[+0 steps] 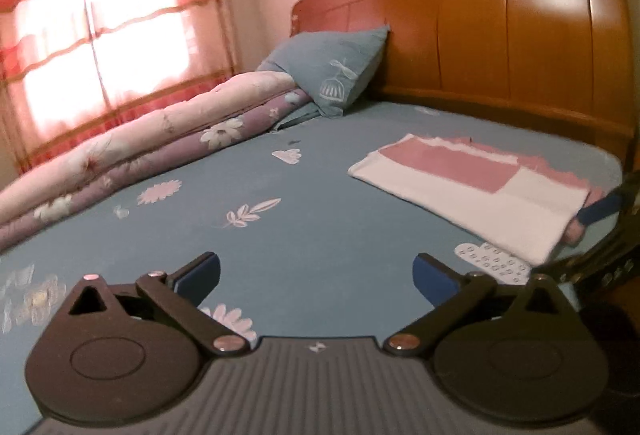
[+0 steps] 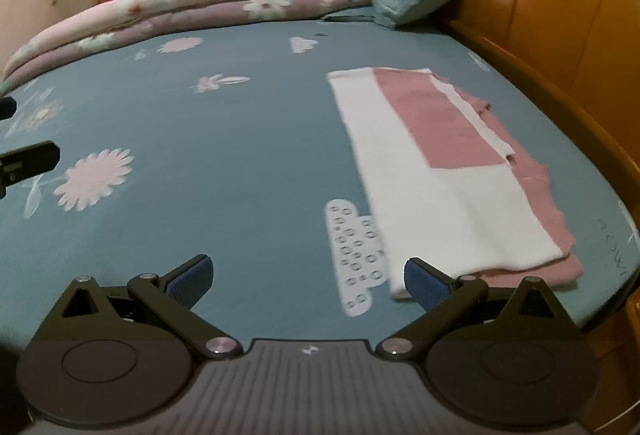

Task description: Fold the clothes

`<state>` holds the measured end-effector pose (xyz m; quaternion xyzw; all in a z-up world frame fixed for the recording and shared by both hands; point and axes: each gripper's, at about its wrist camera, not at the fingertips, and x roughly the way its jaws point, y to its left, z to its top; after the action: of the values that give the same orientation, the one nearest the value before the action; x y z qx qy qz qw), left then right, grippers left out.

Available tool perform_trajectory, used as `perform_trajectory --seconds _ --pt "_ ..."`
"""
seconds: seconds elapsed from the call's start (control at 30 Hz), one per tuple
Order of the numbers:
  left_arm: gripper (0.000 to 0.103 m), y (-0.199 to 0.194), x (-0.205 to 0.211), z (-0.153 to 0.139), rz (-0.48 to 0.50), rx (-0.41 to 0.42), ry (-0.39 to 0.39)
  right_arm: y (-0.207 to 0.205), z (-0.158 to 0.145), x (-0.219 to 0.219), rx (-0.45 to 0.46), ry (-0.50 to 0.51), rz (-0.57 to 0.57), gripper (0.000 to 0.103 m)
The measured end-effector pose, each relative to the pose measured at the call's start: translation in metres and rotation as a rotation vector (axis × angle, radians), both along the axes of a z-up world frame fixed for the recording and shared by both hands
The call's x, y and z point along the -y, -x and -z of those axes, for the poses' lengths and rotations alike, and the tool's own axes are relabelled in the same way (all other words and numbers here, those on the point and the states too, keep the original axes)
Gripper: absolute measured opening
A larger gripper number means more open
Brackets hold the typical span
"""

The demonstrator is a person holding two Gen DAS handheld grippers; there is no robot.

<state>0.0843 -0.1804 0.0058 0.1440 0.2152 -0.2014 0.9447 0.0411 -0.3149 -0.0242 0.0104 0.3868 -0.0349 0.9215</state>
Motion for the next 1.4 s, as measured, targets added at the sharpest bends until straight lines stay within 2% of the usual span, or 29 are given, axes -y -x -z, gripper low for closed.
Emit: perform_trajectory --seconds 0.13,0.4,0.5,0.7,0.87,1.13,1.4 --pt "0.102 0.02 -0.012 -0.001 -0.031 -0.006 0.034 0.015 -0.005 -0.027 0.008 0.048 -0.042 0.103" --pt "0.102 0.071 -0.038 0.0 -0.124 0.001 0.096 0.043 -0.01 -0.056 0.029 -0.008 -0.093 0.103" --pt "0.102 0.085 -0.046 0.001 -0.166 -0.02 0.112 0.056 -0.011 -0.065 0.036 -0.023 -0.108 0.103" --pt "0.102 0.1 -0.061 0.004 -0.264 -0.119 0.177 0.077 -0.012 -0.083 0.036 -0.059 -0.126 0.103" --pt "0.102 0.099 -0.069 0.014 -0.353 -0.227 0.129 0.08 -0.013 -0.091 0.016 -0.098 -0.112 0.103" --pt "0.102 0.094 -0.095 0.034 -0.464 -0.418 0.192 0.078 -0.016 -0.101 0.015 -0.077 -0.093 0.103" --pt "0.102 0.096 -0.098 0.04 -0.488 -0.466 0.179 0.077 -0.014 -0.097 0.013 -0.064 -0.072 0.103"
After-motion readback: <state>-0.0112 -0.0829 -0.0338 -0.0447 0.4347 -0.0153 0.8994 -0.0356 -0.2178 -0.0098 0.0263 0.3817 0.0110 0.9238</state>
